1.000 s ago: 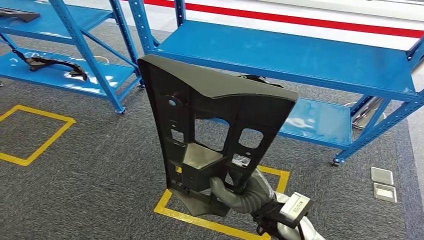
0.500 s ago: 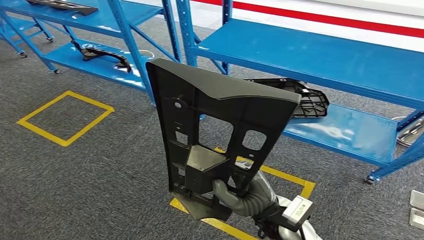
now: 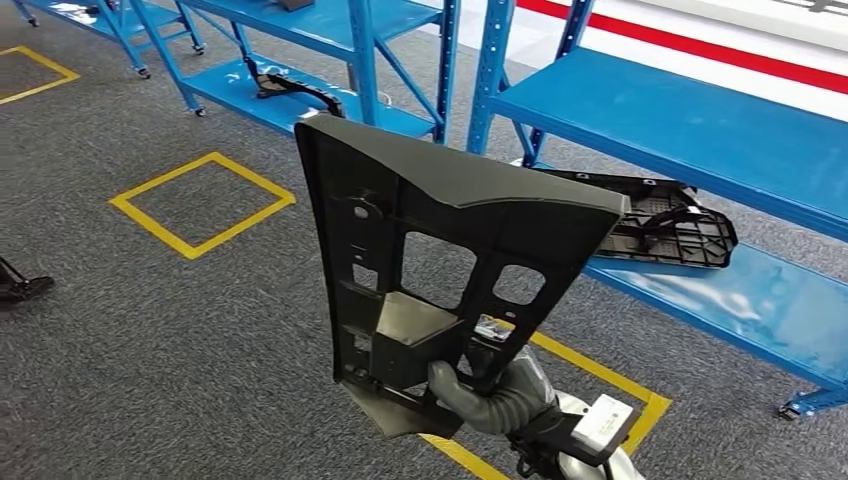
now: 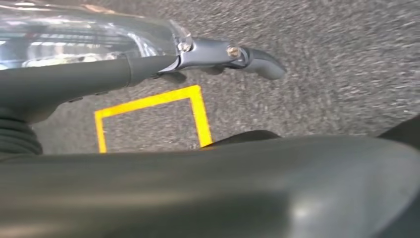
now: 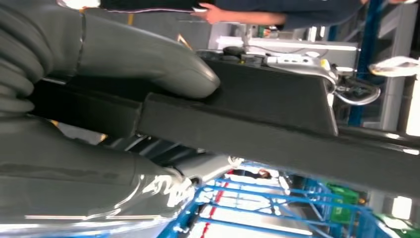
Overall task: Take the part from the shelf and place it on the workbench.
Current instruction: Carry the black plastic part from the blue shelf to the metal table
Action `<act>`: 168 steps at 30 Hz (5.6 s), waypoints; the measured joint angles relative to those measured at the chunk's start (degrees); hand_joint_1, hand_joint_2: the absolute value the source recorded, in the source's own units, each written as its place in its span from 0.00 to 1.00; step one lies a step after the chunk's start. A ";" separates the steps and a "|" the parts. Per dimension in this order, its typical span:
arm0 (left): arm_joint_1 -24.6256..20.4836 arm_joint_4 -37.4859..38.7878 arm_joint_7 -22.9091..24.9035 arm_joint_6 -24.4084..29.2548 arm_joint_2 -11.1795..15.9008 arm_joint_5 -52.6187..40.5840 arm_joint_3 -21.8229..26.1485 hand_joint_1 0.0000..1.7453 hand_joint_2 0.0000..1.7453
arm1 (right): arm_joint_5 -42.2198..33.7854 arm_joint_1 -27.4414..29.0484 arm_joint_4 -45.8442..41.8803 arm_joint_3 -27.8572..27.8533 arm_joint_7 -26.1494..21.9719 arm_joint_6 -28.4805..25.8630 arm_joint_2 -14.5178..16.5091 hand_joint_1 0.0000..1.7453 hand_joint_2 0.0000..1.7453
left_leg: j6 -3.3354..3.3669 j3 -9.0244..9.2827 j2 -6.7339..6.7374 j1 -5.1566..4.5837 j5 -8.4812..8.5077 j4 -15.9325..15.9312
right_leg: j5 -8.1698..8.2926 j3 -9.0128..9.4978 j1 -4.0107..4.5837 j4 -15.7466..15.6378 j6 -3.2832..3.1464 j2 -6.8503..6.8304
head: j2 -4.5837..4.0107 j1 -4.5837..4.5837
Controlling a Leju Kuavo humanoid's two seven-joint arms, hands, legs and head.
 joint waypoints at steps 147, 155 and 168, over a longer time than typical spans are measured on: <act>-0.29 0.00 1.86 -0.91 -0.11 1.16 0.92 0.00 1.00 | -0.49 5.16 -0.15 -4.67 0.56 0.20 1.79 1.00 1.00 | -0.69 -2.24 4.21 -0.82 0.02 2.85 | 5.16 3.84 0.42 -7.81 -0.68 -5.33 | 0.00 -0.05; -0.28 0.00 1.92 -0.91 -0.10 1.16 0.96 0.00 1.00 | -0.48 5.59 -0.40 -4.73 0.54 0.23 1.83 1.00 1.00 | 1.09 -1.28 -1.23 -0.16 -0.01 1.79 | -1.67 -3.45 0.23 7.25 0.43 0.77 | 0.00 0.08; 0.03 0.02 2.10 -0.91 -0.07 1.14 0.98 0.00 1.00 | -1.15 6.01 -0.48 -4.87 0.95 0.38 2.04 1.00 1.00 | -2.07 -5.09 -2.00 0.18 -5.19 10.41 | 7.03 1.91 -0.24 -7.92 -1.96 1.08 | 0.00 -0.12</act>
